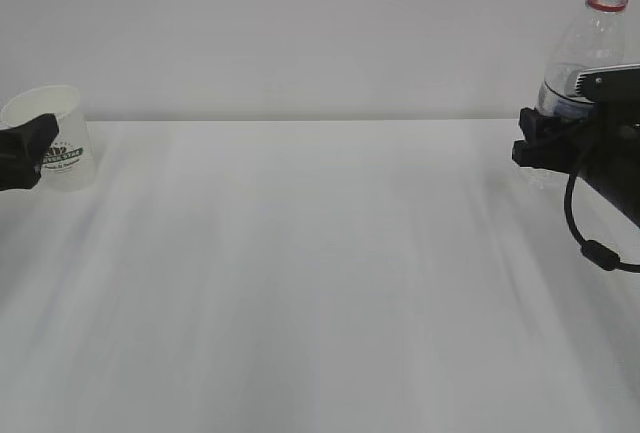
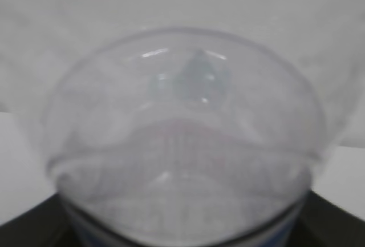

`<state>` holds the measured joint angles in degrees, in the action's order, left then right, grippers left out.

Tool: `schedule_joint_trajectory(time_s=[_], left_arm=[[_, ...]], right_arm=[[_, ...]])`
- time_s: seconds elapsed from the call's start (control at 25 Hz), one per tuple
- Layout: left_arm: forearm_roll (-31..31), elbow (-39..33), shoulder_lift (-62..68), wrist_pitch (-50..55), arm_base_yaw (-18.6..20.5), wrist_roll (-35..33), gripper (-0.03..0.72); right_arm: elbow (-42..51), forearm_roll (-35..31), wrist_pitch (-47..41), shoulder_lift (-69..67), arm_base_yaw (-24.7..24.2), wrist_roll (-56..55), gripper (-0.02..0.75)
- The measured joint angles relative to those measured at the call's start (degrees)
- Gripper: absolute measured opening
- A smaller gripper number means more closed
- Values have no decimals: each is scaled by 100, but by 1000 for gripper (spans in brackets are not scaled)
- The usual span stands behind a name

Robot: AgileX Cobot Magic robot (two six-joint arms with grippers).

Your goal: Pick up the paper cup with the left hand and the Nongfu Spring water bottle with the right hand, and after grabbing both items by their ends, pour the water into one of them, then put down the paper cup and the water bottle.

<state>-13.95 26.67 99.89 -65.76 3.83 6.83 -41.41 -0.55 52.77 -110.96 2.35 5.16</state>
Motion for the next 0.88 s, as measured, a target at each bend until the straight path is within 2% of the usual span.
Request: schedule_joint_trajectory(time_s=[0.12, 0.44, 0.72, 0.88], left_arm=[[-670, -145, -722, 0, 0, 128, 637], [-1774, -204, -2063, -31, 0, 790, 631], [-1822, -216, -2199, 70, 0, 916, 627], [-1183, -216, -2199, 279, 0, 952, 623]], right_arm=[[0, 0, 0, 0, 0, 0, 485], [0, 0, 0, 0, 0, 0, 485], [0, 0, 0, 0, 0, 0, 485], [0, 0, 0, 0, 0, 0, 485]])
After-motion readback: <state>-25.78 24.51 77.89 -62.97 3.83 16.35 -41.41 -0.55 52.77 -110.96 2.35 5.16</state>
